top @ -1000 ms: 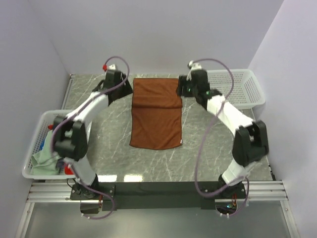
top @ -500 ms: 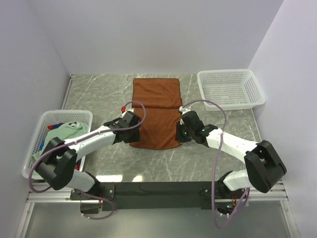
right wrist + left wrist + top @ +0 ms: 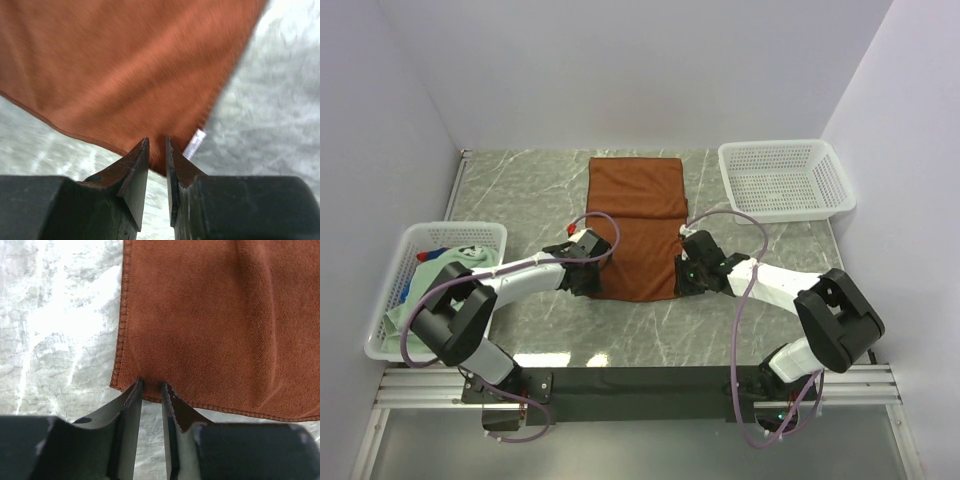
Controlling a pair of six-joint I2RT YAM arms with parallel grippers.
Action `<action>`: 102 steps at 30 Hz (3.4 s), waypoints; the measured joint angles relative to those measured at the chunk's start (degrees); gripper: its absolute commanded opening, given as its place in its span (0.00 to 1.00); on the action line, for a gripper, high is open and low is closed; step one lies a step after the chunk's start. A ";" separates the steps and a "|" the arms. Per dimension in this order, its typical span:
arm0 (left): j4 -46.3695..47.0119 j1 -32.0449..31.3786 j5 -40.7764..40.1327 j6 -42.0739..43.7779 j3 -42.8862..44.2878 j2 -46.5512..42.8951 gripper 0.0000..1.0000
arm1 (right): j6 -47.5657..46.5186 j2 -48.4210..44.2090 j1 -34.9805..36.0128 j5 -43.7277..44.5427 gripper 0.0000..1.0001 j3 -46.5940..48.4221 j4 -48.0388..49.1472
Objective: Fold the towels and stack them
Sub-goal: Fold the towel
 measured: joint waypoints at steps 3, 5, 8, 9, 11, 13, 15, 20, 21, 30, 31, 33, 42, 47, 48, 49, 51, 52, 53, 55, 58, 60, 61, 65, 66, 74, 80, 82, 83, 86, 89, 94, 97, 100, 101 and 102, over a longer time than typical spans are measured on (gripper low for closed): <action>-0.13 0.02 0.04 -1.36 -0.83 -0.83 0.26 | 0.48 -0.02 0.00 0.15 0.27 -1.31 -0.68; -0.50 0.00 0.39 -2.43 -1.90 -1.95 0.26 | 0.83 -0.22 0.00 0.20 0.27 -1.53 -0.55; -1.62 0.00 1.14 -4.09 -3.69 -4.09 0.26 | 1.49 -0.35 0.00 0.22 0.27 -1.75 -0.44; -2.23 0.00 1.51 -4.81 -4.37 -4.92 0.26 | 1.68 -0.35 0.00 0.22 0.27 -1.75 -0.46; -2.93 0.00 1.90 -5.66 -5.27 -5.99 0.27 | 2.38 -0.35 0.00 0.15 0.27 -1.92 -0.39; -3.41 0.00 2.23 -6.64 -5.88 -6.73 0.27 | 2.84 -0.50 0.00 0.15 0.27 -2.12 -0.26; -3.65 0.00 2.45 -7.32 -6.23 -7.19 0.29 | 3.61 -1.11 0.00 0.09 0.27 -2.78 -0.11; -4.07 0.00 3.06 -7.91 -6.25 -7.32 0.36 | 5.25 -4.00 0.00 -0.94 0.27 -4.85 -1.92; -4.09 0.00 3.23 -7.98 -6.25 -7.32 0.36 | 5.46 -4.52 0.00 -1.01 0.27 -5.14 -2.58; -6.27 0.00 5.33 -8.02 -6.47 -8.48 0.41 | 8.33 -9.25 0.00 -1.99 0.28 -7.93 -6.71; -6.91 0.00 5.46 -8.02 -6.60 -8.81 0.42 | 8.35 -9.79 0.00 -1.81 0.28 -7.98 -7.76; -9.03 -0.02 5.81 -7.93 -6.91 -9.86 0.47 | 8.28 -10.84 0.00 -1.46 0.28 -7.96 -9.81; -18.25 -0.02 5.73 -7.78 -3.58 -17.07 0.57 | 6.93 -17.55 0.13 -0.72 0.33 -2.58 -15.61; -18.25 0.00 4.55 -7.19 -1.53 -16.85 0.58 | 5.86 -16.04 2.12 -1.55 0.34 -0.26 -14.45; -18.25 -0.02 4.22 -7.04 -1.53 -16.37 0.57 | 5.64 -15.32 3.08 -1.86 0.34 -0.17 -14.16; -18.25 -0.02 4.00 -6.82 -1.53 -15.69 0.57 | 5.31 -14.16 4.48 -2.03 0.34 -0.07 -13.97; -18.18 -0.02 3.63 -6.69 -1.57 -14.38 0.55 | 4.90 -11.72 7.17 -2.21 0.33 -0.02 -13.38; -18.10 -0.02 3.63 -6.67 -1.70 -13.97 0.54 | 4.74 -10.36 8.50 -2.23 0.34 0.00 -13.29; -17.84 0.00 3.63 -6.58 -1.99 -13.86 0.53 | 4.61 -9.11 9.77 -2.14 0.34 0.02 -13.25; -17.18 -0.02 3.63 -6.51 -3.10 -13.90 0.52 | 4.44 -6.67 11.65 -2.16 0.34 0.04 -13.00; -16.61 -0.02 3.65 -6.51 -5.25 -13.90 0.50 | 4.44 -3.82 13.27 -2.14 0.33 0.04 -12.37; -16.04 -0.02 3.78 -6.54 -6.75 -13.90 0.49 | 4.46 -2.16 13.90 -2.12 0.33 0.04 -12.15; -15.67 0.00 3.96 -6.56 -7.58 -13.90 0.49 | 4.59 -1.42 14.01 -2.05 0.33 0.04 -12.13; -14.27 -0.02 5.18 -6.58 -9.64 -13.14 0.47 | 5.27 -0.92 14.01 -1.60 0.33 0.50 -12.26; -14.10 0.00 5.51 -6.56 -9.64 -13.11 0.46 | 5.53 -0.92 14.01 -1.36 0.33 0.50 -12.41; -14.16 0.00 6.19 -6.49 -9.66 -13.14 0.43 | 8.37 -2.47 14.16 0.52 0.33 -0.22 -15.50; -14.40 0.00 8.04 -6.84 -10.71 -14.93 0.48 | 9.18 -5.14 14.16 1.99 0.33 -1.60 -19.93; -15.47 0.00 8.46 -7.15 -10.78 -15.96 0.51 | 9.14 -5.84 14.16 2.29 0.36 -1.66 -21.55; -16.15 0.00 8.63 -7.28 -10.75 -16.85 0.55 | 9.03 -6.32 14.16 2.36 0.38 -1.55 -22.38; -18.71 0.00 8.66 -7.39 -9.09 -19.10 0.59 | 8.17 -8.22 14.14 2.67 0.46 -0.22 -24.74; -20.20 0.02 8.24 -7.37 -4.98 -19.98 0.56 | 6.67 -9.84 13.53 3.43 0.45 4.22 -26.69; -17.90 0.39 7.72 -6.78 -0.37 -18.99 0.44 | 4.35 -11.50 11.08 4.07 0.41 8.96 -23.74; -15.15 0.39 8.50 -6.27 0.11 -15.67 0.37 | 3.74 -10.88 9.70 3.61 0.40 8.66 -22.12; -13.70 0.39 9.73 -5.42 0.07 -11.21 0.34 | 3.72 -9.86 8.94 3.48 0.39 7.58 -20.55; -13.38 0.39 10.05 -5.11 -0.07 -10.25 0.33 | 3.74 -9.68 8.66 3.32 0.39 7.02 -20.00; -12.96 0.39 10.32 -4.85 -0.37 -9.75 0.33 | 3.74 -9.66 8.48 3.17 0.39 6.36 -19.41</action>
